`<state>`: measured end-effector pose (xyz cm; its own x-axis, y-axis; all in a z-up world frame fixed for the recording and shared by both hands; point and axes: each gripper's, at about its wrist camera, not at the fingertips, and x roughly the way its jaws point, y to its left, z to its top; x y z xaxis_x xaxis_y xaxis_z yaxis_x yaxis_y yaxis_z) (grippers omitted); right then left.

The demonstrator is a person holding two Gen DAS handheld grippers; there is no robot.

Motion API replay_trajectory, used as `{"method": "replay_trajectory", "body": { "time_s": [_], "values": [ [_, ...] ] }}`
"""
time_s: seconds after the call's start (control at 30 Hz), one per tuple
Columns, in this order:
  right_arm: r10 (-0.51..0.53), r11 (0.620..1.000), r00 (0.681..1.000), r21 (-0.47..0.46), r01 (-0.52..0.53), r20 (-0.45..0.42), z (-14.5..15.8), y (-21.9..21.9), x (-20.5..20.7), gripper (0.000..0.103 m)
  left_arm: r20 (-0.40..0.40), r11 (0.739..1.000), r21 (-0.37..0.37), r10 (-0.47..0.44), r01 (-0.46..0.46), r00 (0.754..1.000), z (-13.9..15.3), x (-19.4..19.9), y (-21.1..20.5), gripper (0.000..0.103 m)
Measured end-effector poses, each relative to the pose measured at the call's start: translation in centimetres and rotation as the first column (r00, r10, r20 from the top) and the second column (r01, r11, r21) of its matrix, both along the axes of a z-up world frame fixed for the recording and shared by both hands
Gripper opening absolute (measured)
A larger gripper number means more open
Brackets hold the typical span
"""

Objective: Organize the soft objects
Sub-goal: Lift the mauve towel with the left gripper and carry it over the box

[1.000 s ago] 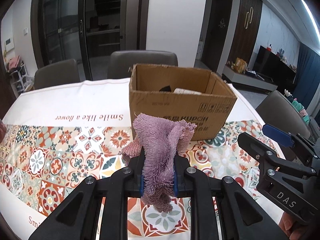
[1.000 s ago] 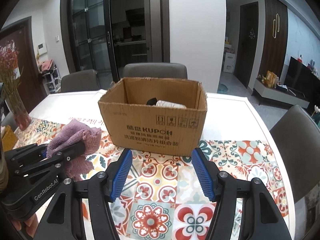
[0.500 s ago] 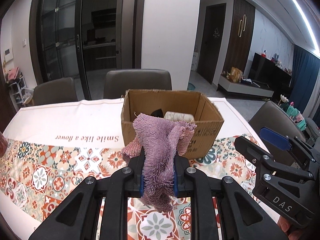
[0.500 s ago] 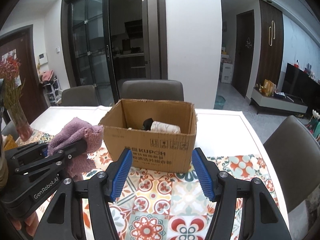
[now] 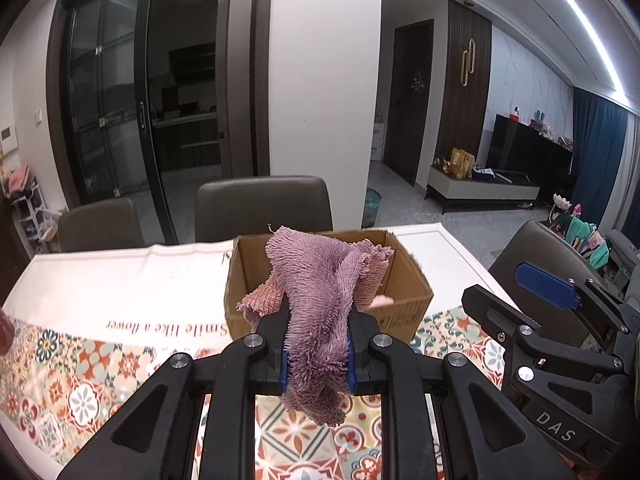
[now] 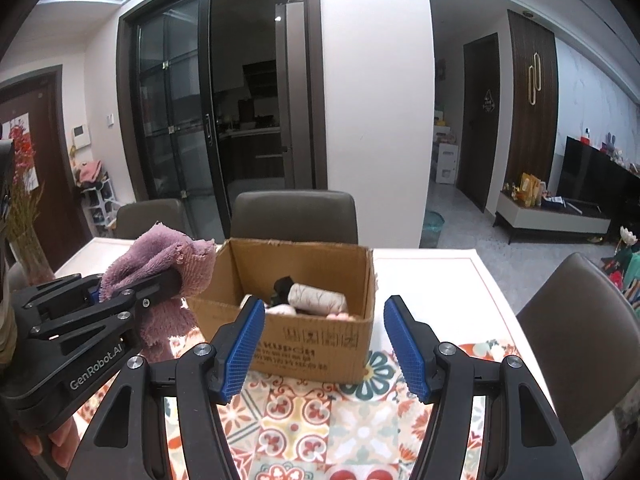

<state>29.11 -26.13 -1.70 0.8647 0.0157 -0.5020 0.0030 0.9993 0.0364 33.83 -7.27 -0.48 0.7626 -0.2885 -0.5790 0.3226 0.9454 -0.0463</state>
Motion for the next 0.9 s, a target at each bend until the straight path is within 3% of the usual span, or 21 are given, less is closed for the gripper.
{"method": "replay_trajectory", "body": {
  "time_s": [0.17,0.27,0.37,0.9],
  "values": [
    [-0.018,1.000,1.000,-0.008,0.018,0.022,0.9,-0.5,1.0,0.063,0.019,1.000,0.006,-0.022,0.022,1.000,0.7,1.6,-0.9,0.021],
    [-0.034,0.999,0.999,-0.013,0.034,0.033,1.2,-0.9,1.7,0.070,0.027,0.999,0.010,-0.032,0.032,0.999,0.9,2.4,-1.4,0.021],
    [-0.044,0.999,0.998,-0.014,0.045,0.041,1.4,-1.1,2.3,0.070,0.026,0.999,0.008,-0.040,0.040,0.999,1.0,3.5,-1.8,0.021],
    [-0.097,0.995,0.995,-0.032,0.096,-0.028,0.2,-2.0,7.4,0.070,-0.023,0.995,0.080,-0.060,0.061,0.998,-1.1,10.1,-4.8,0.021]
  ]
}}
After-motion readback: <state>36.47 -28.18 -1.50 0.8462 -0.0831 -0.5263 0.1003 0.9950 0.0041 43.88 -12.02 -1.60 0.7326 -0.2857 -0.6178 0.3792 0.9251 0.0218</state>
